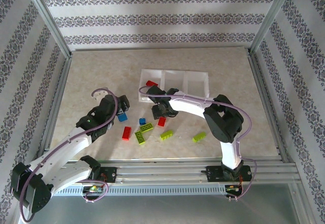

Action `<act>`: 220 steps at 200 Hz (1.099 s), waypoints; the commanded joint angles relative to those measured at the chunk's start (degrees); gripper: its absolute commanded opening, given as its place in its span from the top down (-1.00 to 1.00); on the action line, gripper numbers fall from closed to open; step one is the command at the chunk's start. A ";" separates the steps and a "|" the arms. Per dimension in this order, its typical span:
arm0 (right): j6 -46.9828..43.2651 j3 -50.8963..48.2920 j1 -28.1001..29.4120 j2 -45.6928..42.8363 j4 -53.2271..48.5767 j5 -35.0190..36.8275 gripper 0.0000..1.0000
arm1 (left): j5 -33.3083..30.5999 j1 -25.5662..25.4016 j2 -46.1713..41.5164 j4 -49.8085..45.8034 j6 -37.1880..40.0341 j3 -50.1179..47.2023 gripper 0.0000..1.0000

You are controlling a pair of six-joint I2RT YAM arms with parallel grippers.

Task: Sort the legos into containers by color
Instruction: Pick up the lego from the center of the table.

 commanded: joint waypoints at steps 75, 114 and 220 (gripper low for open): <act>2.16 1.24 -1.48 1.83 1.02 -0.21 -0.25 | 2.21 1.37 1.53 1.44 -1.44 -0.39 -0.99; 2.58 1.86 -1.43 2.75 1.11 -0.74 -0.10 | 2.58 1.68 1.51 0.67 -1.41 -0.37 -0.99; 2.69 2.37 -1.22 3.29 1.55 -0.56 0.16 | 4.86 2.82 2.45 1.00 -1.84 -0.91 -0.99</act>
